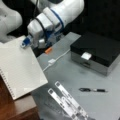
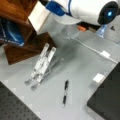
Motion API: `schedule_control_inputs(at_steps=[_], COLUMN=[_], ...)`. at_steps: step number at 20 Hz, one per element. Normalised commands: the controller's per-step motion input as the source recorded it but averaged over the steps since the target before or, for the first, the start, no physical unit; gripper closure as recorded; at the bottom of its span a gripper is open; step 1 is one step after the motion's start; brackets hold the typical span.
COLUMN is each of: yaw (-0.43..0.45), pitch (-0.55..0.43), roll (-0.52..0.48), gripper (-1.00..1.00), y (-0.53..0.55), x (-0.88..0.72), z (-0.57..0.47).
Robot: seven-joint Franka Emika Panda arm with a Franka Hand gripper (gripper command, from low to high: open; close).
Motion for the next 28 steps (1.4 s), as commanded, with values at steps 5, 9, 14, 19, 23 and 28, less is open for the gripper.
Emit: schedule_control_inputs(at_steps=[5, 9, 14, 19, 23, 28], yaw=[0.083, 0.037, 0.099, 0.039, -0.077, -0.132], pitch=[0.038, 0.048, 0.069, 0.07, -0.008, -0.102], roll=[0.209, 0.228, 0.163, 0.122, 0.154, 0.086], gripper=[1.0, 1.0, 1.0, 1.0, 1.0, 1.0], y=[0.35, 0.39, 0.43, 0.32, 0.1, -0.04], x=[0.15, 0.16, 0.2, 0.25, 0.26, 0.22], z=[0.28, 0.18, 0.03, -0.22, -0.49, -0.66])
